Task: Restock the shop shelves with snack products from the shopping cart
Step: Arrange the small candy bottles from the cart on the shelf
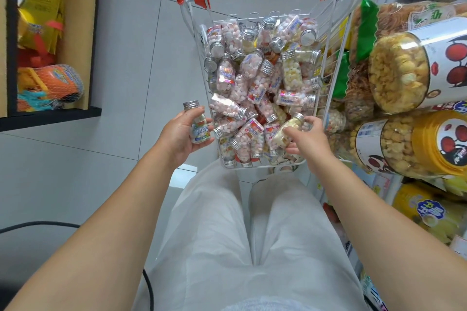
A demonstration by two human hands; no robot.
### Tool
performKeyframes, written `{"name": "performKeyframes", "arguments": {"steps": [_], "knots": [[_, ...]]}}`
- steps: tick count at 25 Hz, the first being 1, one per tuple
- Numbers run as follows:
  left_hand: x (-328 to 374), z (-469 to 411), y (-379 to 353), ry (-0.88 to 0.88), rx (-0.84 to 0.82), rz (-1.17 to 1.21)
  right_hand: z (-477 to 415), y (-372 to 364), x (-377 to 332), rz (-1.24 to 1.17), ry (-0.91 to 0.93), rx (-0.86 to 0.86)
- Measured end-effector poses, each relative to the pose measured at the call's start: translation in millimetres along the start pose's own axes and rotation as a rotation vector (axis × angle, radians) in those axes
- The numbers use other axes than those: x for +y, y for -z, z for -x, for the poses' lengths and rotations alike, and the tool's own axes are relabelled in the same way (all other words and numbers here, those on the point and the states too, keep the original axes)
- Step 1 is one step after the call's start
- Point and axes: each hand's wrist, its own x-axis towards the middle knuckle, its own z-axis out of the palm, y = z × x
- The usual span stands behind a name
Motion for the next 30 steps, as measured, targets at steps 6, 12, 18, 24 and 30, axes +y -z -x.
{"name": "performKeyframes", "arguments": {"steps": [6, 12, 18, 24, 30], "knots": [[-4.9, 0.7, -5.7, 0.013, -0.015, -0.002, -8.9, -8.0, 7.0, -0.061, 0.143, 0.162], [-3.0, -1.1, -1.8, 0.012, -0.017, 0.011, -11.1, -7.4, 8.7, 0.107, 0.212, 0.348], [-0.8, -5.2, 6.6, 0.027, -0.029, 0.023, 19.4, -64.0, 37.9, 0.214, 0.101, -0.049], [-13.6, -5.2, 10.9, 0.099, -0.07, -0.007, 22.4, -120.2, 53.3, -0.495, -0.514, -0.246], [-23.4, -3.8, 15.1, 0.125, -0.078, -0.055, 17.3, -141.1, 54.3, -0.595, -0.574, -0.257]]}}
